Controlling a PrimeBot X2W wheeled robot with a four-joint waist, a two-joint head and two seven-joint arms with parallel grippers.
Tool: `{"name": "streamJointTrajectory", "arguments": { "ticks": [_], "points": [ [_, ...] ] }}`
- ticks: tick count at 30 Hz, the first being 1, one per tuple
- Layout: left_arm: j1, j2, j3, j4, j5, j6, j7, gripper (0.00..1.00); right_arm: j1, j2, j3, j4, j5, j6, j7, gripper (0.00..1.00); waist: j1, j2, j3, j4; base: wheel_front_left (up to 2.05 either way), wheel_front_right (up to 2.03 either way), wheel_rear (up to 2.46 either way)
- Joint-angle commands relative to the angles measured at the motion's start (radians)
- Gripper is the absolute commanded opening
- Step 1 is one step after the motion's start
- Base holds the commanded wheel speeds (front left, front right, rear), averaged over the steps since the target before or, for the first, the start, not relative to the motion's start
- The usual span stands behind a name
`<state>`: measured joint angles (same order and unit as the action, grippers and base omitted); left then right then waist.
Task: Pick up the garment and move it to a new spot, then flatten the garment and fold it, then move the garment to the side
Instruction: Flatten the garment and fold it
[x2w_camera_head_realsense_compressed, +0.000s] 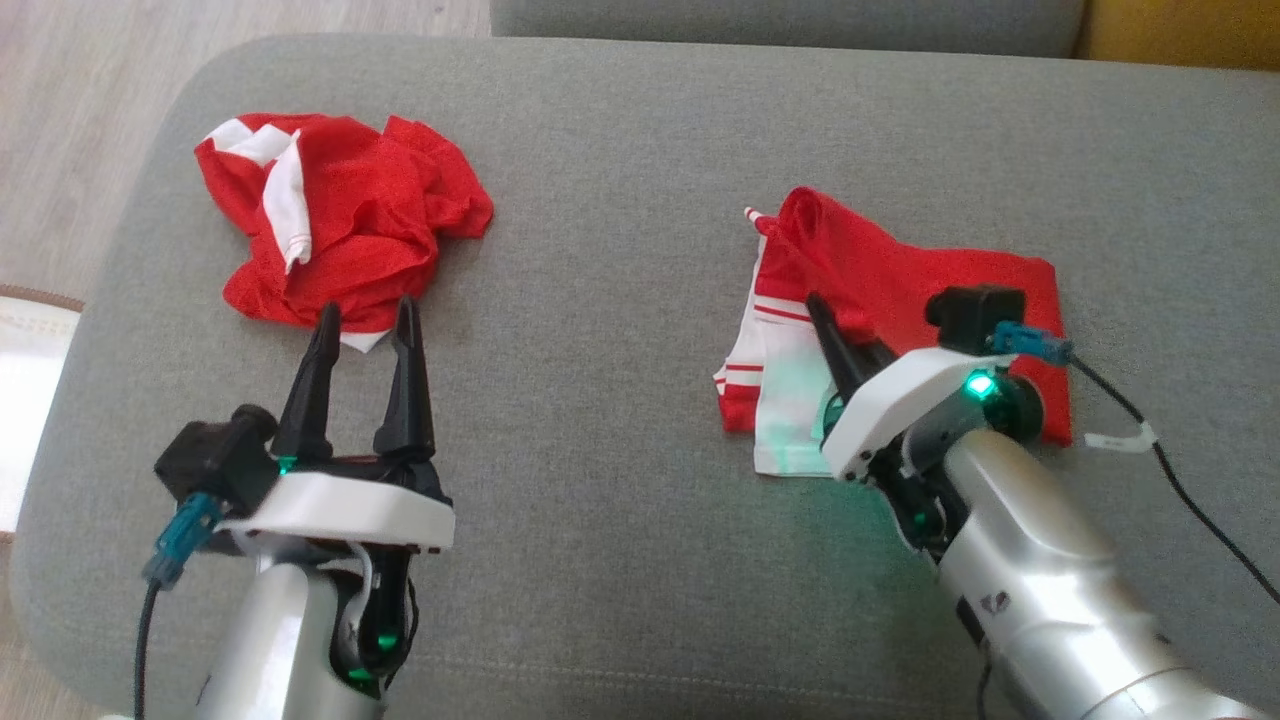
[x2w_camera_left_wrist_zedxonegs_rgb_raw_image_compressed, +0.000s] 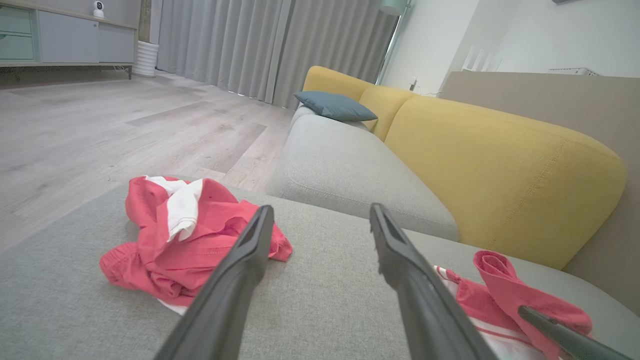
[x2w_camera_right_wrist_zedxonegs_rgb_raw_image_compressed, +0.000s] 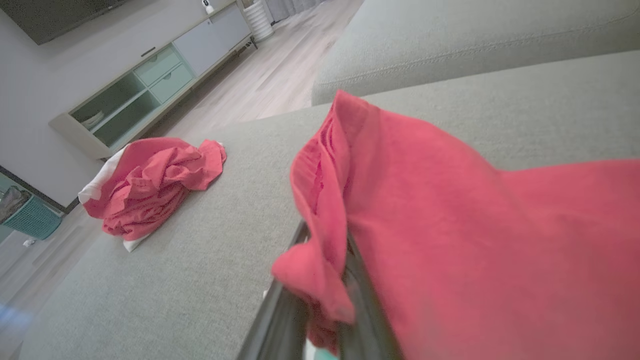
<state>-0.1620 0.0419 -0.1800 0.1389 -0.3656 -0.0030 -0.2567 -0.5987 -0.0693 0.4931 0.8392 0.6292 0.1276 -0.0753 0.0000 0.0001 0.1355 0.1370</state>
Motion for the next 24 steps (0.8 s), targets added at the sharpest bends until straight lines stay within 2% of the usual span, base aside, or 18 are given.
{"name": "streamJointTrajectory", "arguments": {
  "ticks": [1,3,4,5,6,12,15,20,24],
  "points": [
    [-0.034,0.008,0.027,-0.03,-0.009,0.004,-0.005,1.0,-0.01,0.019,0.037,-0.018,0.015,0.003,-0.017,0.0,0.0,-0.0001,0.004,0.003,0.0,0.0,0.0],
    [-0.034,0.008,0.024,-0.029,-0.011,0.005,-0.005,1.0,-0.012,0.019,0.069,-0.001,0.03,0.003,-0.024,0.0,0.0,-0.0001,0.007,0.004,0.0,0.0,0.0],
    [-0.034,0.008,0.023,-0.029,-0.011,0.005,-0.005,1.0,-0.015,0.019,0.086,0.006,0.033,0.003,-0.029,0.28,0.0,-0.0001,0.009,0.005,0.0,0.0,0.0],
    [-0.035,0.008,0.022,-0.028,-0.011,0.005,-0.005,1.0,-0.016,0.019,0.105,0.009,0.039,0.003,-0.033,0.93,0.0,-0.0001,0.011,0.005,0.0,0.0,0.0],
    [-0.036,0.008,0.022,-0.027,-0.011,0.005,-0.005,1.0,-0.016,0.019,0.124,0.006,0.052,0.003,-0.033,1.0,0.0,-0.0001,0.011,0.005,0.0,0.0,0.0],
    [-0.038,0.008,0.026,-0.018,-0.008,0.003,-0.005,1.0,-0.01,0.019,0.264,-0.071,0.147,0.003,-0.023,1.0,0.0,-0.0001,0.0,-0.003,0.0,0.0,0.0],
    [-0.033,0.008,0.028,-0.016,-0.006,0.004,-0.005,1.0,-0.022,0.019,0.298,-0.094,0.182,0.003,-0.033,1.0,0.0,-0.0001,-0.013,-0.014,0.0,0.0,0.0],
    [-0.026,0.008,0.033,-0.021,-0.004,0.004,-0.005,1.0,-0.063,0.019,0.281,-0.062,0.176,0.003,-0.068,1.0,0.0,-0.0001,-0.031,-0.037,0.0,0.0,0.0],
    [-0.023,0.008,0.037,-0.036,-0.005,0.003,-0.005,1.0,-0.12,0.019,0.217,0.022,0.094,0.003,-0.112,1.0,0.0,-0.0001,-0.047,-0.068,0.0,0.0,0.0]
  ]
}}
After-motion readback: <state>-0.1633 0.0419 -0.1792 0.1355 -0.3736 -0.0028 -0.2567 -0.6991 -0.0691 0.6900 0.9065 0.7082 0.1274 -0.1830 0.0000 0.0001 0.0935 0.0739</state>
